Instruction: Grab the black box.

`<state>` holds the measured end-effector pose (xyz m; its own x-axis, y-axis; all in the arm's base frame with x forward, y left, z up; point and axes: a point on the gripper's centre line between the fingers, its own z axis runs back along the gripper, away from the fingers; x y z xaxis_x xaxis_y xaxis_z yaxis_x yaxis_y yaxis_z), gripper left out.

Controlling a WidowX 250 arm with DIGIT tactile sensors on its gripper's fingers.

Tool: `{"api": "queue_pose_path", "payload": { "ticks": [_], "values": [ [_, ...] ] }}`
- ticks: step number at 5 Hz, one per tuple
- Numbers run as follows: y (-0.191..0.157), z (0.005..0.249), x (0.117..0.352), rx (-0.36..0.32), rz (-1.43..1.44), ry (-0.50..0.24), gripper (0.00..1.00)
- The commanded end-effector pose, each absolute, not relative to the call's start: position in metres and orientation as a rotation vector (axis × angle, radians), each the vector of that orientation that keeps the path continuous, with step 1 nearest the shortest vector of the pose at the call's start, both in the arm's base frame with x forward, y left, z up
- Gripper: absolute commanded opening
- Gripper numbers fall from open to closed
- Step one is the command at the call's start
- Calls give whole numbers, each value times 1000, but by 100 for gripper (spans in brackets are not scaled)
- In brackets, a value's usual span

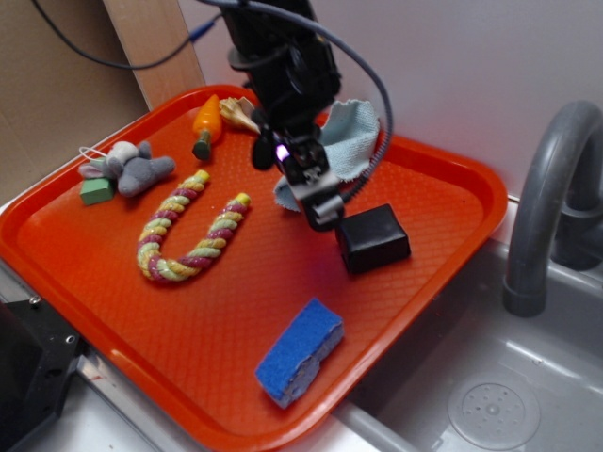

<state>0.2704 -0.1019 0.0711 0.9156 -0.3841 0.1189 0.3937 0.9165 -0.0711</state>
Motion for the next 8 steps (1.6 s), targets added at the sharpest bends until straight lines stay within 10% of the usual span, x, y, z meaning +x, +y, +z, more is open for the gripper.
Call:
{"api": "queue_pose_path", "payload": {
  "ticks": [1, 5, 7, 8],
  "values": [
    [-142, 84, 259, -132, -488, -140, 100],
    [-142, 63, 269, -162, -546, -95, 100],
    [-173, 22, 297, -22, -642, 3, 100],
    [-171, 27, 295, -12, -617, -20, 0]
  ]
}}
